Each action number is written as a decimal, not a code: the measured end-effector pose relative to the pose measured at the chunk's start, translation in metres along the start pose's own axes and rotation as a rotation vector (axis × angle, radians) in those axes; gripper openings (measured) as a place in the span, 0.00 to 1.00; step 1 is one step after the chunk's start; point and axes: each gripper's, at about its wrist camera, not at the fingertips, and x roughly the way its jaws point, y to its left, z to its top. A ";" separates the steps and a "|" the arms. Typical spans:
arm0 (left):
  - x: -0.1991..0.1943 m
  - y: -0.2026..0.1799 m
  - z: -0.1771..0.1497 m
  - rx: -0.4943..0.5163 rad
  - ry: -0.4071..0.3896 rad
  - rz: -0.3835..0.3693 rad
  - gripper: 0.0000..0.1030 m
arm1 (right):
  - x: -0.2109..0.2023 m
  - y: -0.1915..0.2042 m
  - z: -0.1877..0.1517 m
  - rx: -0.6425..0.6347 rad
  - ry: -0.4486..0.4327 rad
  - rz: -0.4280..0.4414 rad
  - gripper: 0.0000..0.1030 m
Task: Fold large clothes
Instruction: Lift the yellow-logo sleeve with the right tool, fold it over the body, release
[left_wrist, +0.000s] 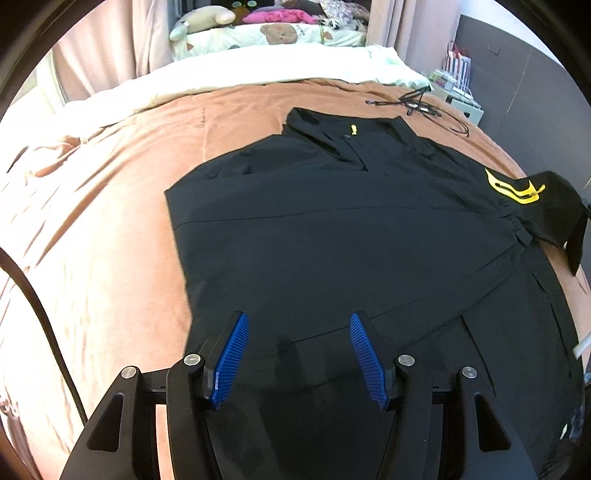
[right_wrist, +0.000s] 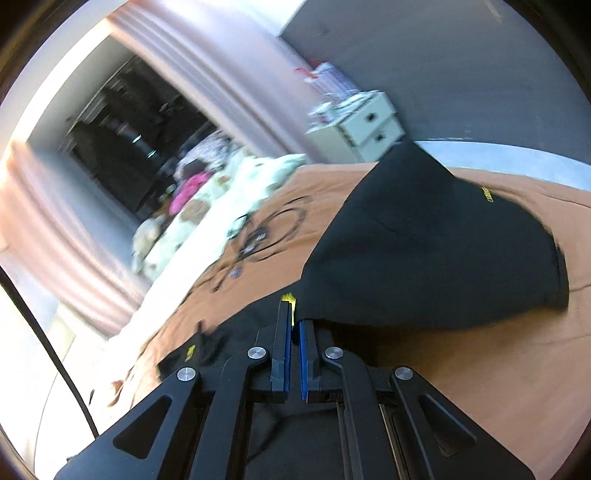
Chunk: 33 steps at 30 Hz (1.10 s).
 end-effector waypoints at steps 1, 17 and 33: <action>-0.002 0.002 -0.001 -0.002 -0.002 -0.001 0.58 | 0.000 0.012 -0.003 -0.019 0.007 0.013 0.00; -0.032 0.051 -0.024 -0.054 -0.017 0.005 0.58 | 0.024 0.190 -0.111 -0.411 0.314 0.188 0.00; -0.055 0.039 -0.021 -0.044 -0.028 0.014 0.58 | 0.091 0.152 -0.114 -0.371 0.622 0.099 0.21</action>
